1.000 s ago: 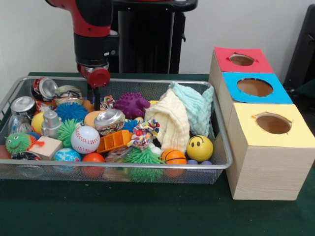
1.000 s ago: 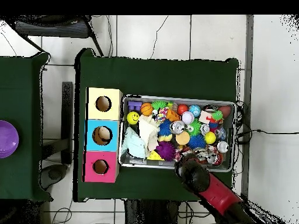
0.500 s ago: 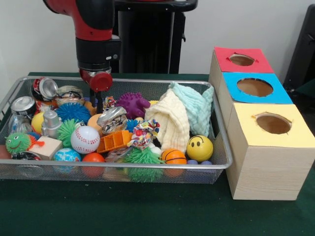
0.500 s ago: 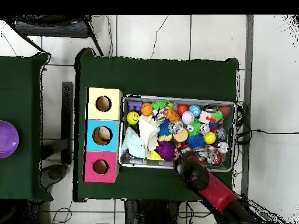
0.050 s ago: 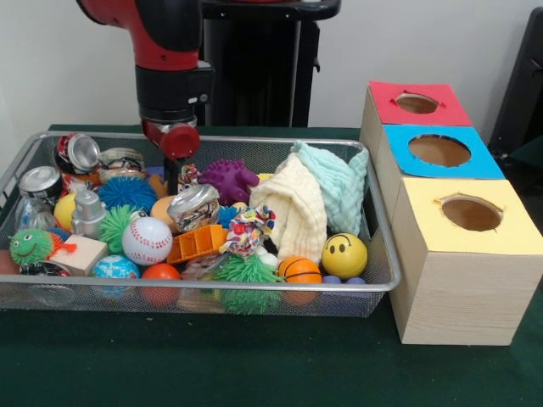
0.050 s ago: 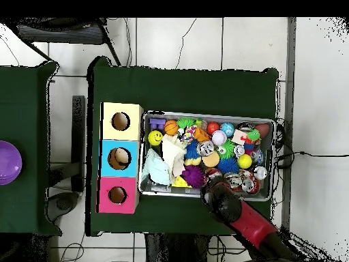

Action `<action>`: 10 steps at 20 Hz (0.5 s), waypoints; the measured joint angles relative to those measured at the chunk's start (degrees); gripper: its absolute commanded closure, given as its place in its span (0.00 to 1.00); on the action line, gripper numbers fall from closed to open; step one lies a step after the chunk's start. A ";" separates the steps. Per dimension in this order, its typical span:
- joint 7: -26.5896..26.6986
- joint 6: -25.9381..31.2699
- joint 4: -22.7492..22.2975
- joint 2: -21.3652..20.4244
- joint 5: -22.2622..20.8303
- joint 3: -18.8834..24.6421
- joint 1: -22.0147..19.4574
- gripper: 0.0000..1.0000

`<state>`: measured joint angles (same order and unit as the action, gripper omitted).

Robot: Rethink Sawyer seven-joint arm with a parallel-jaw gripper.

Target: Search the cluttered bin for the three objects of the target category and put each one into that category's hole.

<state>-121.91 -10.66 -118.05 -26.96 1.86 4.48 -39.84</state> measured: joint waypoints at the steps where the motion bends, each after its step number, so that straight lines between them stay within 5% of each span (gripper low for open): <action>1: 0.00 -0.01 0.00 -0.04 0.00 0.00 0.20 1.00; 10: 0.00 0.16 -1.66 -2.71 -0.18 0.67 1.45 1.00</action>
<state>-121.91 -10.50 -119.72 -29.67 1.69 5.15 -38.39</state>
